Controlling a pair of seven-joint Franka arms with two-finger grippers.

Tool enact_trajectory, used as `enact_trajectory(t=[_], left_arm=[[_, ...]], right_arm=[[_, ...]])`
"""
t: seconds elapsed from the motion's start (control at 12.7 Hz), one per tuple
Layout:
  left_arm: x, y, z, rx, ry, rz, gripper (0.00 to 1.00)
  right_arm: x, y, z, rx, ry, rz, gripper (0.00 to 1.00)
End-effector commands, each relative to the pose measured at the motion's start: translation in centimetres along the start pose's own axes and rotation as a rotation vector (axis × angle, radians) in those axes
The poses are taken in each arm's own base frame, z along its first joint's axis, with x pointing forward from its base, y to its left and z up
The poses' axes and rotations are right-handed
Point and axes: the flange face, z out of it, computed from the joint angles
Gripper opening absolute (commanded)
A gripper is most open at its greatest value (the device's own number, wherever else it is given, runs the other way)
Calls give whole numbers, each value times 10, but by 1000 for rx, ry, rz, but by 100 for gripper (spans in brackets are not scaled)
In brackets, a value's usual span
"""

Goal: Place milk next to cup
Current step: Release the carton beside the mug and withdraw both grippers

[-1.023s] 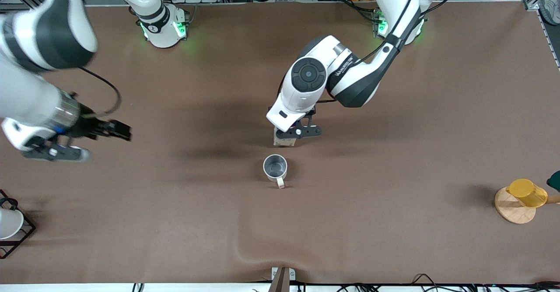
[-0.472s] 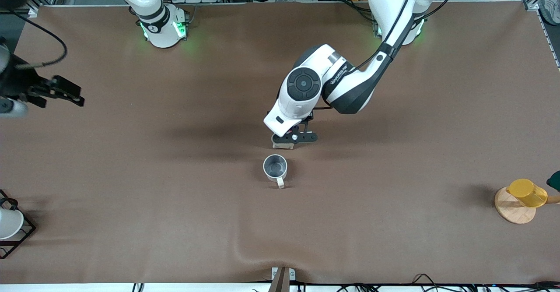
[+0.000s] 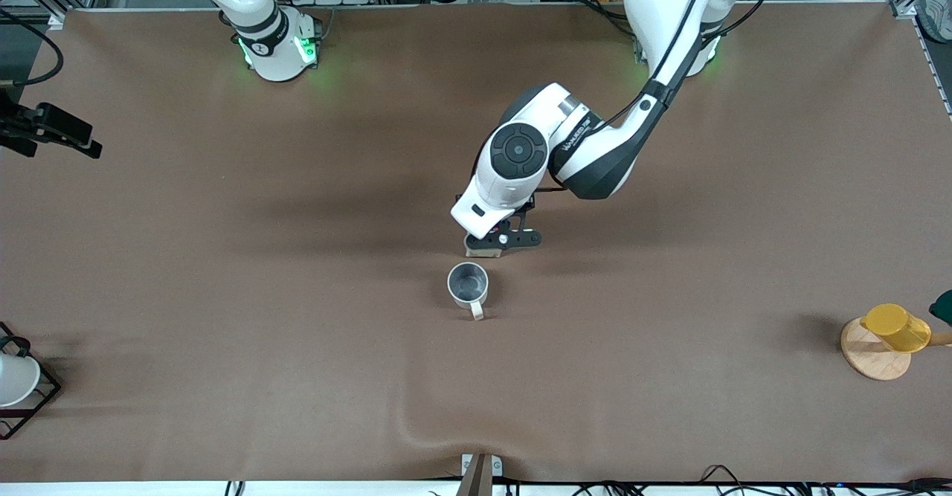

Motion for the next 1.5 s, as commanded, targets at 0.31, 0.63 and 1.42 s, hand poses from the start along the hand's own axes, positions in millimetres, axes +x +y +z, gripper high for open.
enact_trajectory(t=[0.31,0.63,1.42], left_arm=[[-3,2,-37,-11,35,11,100],[-7,-36,-131,-13,101,-30,100],[28,-251,-287,55,244,-243,100]], right_arm=[[-12,4,-6,-6,6,16,100],[-14,4,-8,-23,-16,10,100],[-12,-1,-4,-29,-31,-10,100]])
